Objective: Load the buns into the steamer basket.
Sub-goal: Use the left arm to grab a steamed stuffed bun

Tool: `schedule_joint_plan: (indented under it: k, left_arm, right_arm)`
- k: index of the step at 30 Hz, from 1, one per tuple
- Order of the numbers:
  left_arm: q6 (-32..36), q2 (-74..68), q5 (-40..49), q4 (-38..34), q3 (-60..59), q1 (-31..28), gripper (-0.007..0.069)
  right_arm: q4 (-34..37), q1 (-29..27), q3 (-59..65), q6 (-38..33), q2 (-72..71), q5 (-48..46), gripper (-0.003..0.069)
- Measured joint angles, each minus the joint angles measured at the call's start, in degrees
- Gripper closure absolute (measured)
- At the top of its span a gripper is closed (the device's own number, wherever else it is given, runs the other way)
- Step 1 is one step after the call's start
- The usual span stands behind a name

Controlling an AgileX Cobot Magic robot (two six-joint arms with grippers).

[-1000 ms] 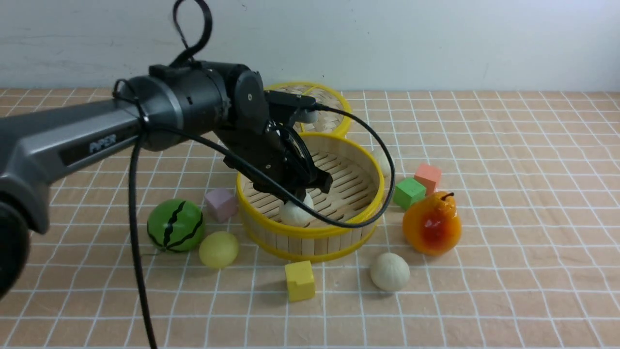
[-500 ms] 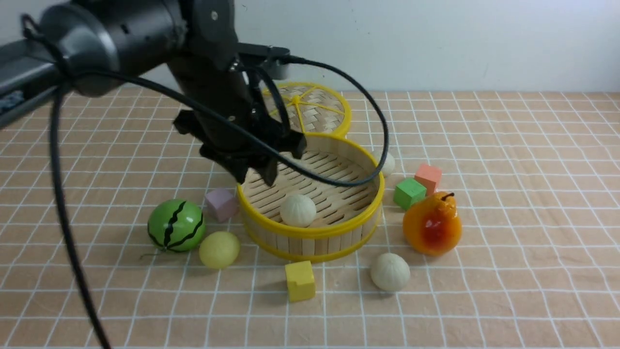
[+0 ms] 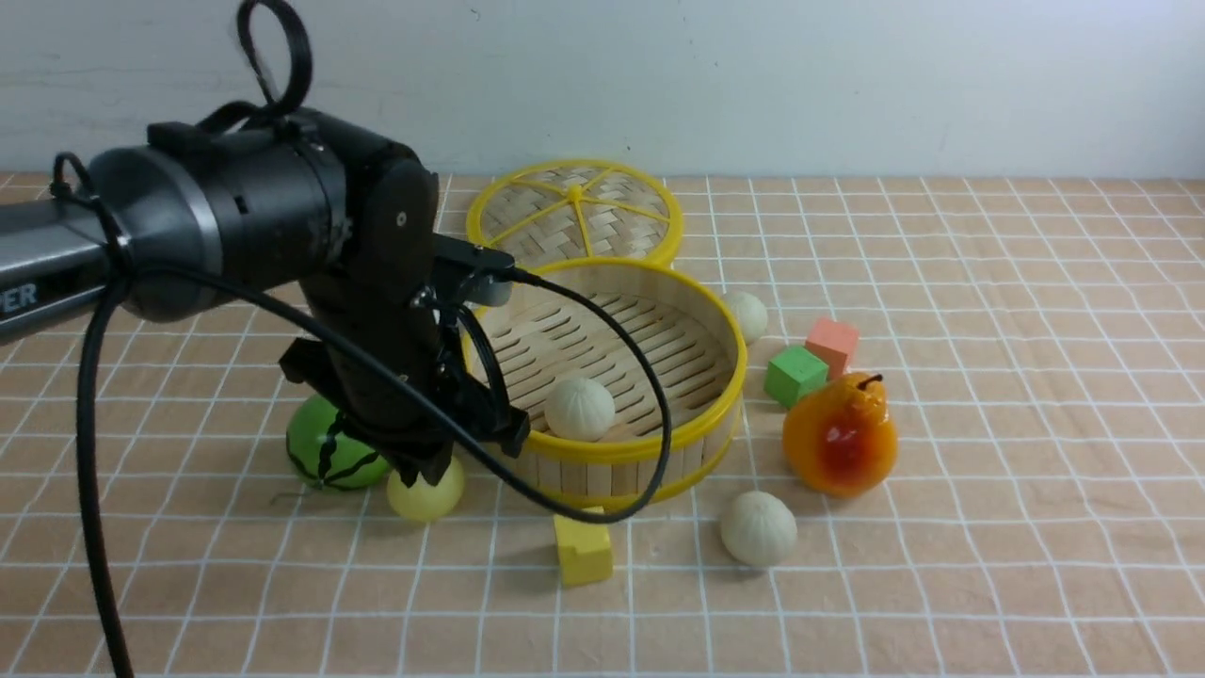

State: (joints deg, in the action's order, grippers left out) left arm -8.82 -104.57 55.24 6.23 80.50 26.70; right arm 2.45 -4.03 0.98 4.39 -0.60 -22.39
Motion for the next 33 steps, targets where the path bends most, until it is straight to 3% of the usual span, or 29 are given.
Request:
schedule_joint_plan:
  k: [4,8,16,26,33]
  left_arm:
    - [-0.04,-1.97,-2.82,0.72,0.00,0.00,0.0353]
    - [-0.04,-3.09,-4.74,1.20,0.00,-0.07,0.0314]
    - [1.04,-3.20,-7.82,-1.81,0.00,-5.09,0.0310]
    - [2.96,-4.83,-8.79,-3.18,0.00,-5.20,0.0310]
    - [2.96,-7.22,-11.24,-0.12,0.00,-5.15,0.0310]
  right_arm:
    - [0.00,0.00,0.00,0.00,0.00,0.00,0.0418]
    - [0.00,0.00,0.00,0.00,0.00,0.00,0.0418]
    - [0.00,0.00,0.00,0.00,0.00,0.00,0.0418]
    - [0.00,0.00,0.00,0.00,0.00,0.00,0.0418]
    - [0.00,0.00,0.00,0.00,0.00,0.00,0.0418]
